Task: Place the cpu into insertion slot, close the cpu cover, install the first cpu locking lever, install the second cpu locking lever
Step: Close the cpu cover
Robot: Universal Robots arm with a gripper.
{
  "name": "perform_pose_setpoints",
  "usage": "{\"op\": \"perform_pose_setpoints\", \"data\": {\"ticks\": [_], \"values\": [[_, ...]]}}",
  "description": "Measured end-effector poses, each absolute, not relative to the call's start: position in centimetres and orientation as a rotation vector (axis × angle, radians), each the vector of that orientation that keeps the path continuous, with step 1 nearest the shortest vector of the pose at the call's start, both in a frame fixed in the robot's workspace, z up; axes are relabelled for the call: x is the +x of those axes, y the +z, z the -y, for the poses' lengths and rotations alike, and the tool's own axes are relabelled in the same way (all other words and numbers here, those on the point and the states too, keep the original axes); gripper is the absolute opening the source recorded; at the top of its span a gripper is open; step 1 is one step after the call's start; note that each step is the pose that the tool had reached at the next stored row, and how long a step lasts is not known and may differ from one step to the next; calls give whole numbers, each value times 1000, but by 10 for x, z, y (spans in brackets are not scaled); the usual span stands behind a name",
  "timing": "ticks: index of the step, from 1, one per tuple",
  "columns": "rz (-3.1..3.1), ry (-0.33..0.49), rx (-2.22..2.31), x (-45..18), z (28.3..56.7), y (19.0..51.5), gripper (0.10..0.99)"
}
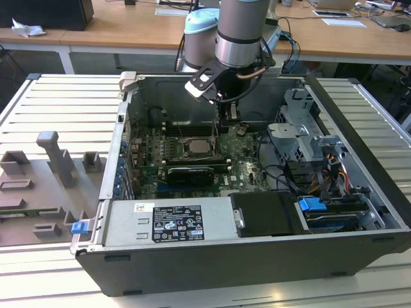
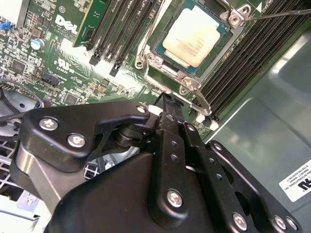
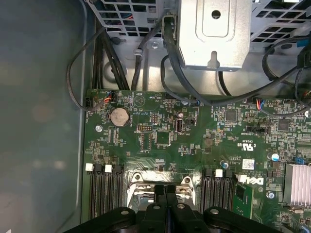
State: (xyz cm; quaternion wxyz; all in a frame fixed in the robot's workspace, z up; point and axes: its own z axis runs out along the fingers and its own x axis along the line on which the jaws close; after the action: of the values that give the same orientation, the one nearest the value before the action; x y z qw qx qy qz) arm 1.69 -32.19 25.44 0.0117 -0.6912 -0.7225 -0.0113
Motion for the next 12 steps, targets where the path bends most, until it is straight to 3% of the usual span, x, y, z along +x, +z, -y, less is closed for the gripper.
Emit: {"op": "perform_pose_setpoints", "data": {"ticks": [12], "values": [[2253,-35,-2156,11,322,254,106]]}}
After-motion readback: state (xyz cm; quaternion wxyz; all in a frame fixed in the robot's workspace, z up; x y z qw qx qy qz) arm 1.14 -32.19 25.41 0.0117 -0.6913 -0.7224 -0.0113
